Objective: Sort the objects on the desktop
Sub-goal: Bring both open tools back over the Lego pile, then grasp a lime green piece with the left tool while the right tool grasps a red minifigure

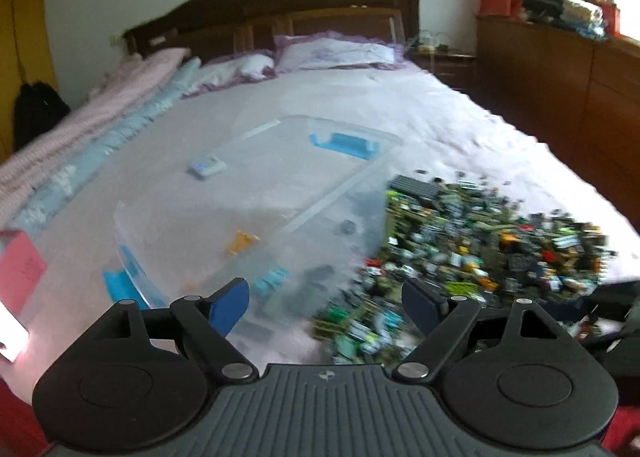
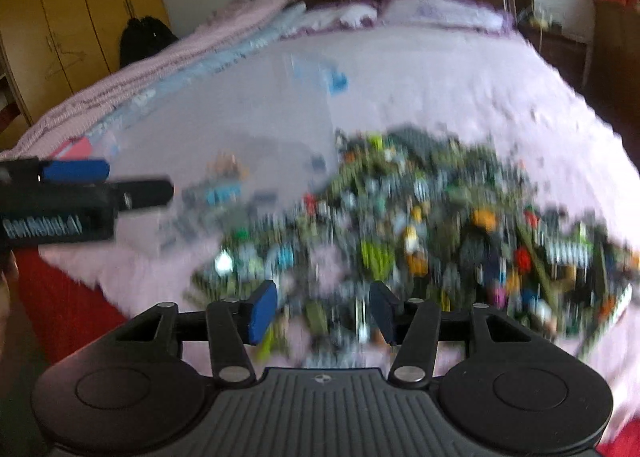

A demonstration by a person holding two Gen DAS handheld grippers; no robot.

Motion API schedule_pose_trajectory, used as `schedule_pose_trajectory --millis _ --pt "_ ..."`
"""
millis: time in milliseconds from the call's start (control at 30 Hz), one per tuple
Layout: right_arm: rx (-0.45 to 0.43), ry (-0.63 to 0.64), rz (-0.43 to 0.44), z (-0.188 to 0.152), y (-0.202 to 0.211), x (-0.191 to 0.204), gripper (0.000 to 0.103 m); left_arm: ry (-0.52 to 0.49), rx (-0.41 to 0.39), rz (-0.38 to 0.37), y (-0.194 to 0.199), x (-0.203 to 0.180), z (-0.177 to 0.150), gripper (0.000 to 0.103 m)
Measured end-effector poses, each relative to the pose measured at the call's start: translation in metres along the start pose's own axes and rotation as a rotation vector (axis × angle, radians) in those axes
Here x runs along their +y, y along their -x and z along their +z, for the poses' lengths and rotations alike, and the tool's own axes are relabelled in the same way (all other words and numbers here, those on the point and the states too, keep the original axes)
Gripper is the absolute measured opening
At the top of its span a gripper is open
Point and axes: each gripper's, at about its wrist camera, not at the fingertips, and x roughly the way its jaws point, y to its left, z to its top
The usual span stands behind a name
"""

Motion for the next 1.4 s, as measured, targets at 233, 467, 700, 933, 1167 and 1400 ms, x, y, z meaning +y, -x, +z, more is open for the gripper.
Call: schedule_pose_trajectory --millis 233,467,700,933,1167,1400 --pt "0.071 -0.009 -0.005 -0.027 -0.008 0.005 0.047 -0.005 0.090 -0.064 -0.015 -0.013 -0.028 0.080" --pt "0.133 -0.016 -0.017 -0.051 -0.015 0.010 0.047 -0.026 0.211 -0.133 -0.038 -0.028 -0.066 0.062" --pt "0.148 -0.025 -0.034 -0.058 -0.021 0.007 0.043 -0.016 0.246 -0.185 -0.049 -0.033 -0.075 0.054" --pt "0.136 -0.038 -0.068 -0.060 -0.018 -0.003 0.021 -0.017 0.278 -0.207 -0.064 -0.038 -0.077 0.042" --pt "0.137 -0.057 -0.066 -0.063 -0.015 -0.009 0.021 -0.038 0.281 -0.232 -0.078 -0.048 -0.077 0.027" --pt "0.126 -0.081 -0.057 -0.061 -0.020 -0.009 0.026 -0.040 0.285 -0.248 -0.084 -0.049 -0.077 0.020"
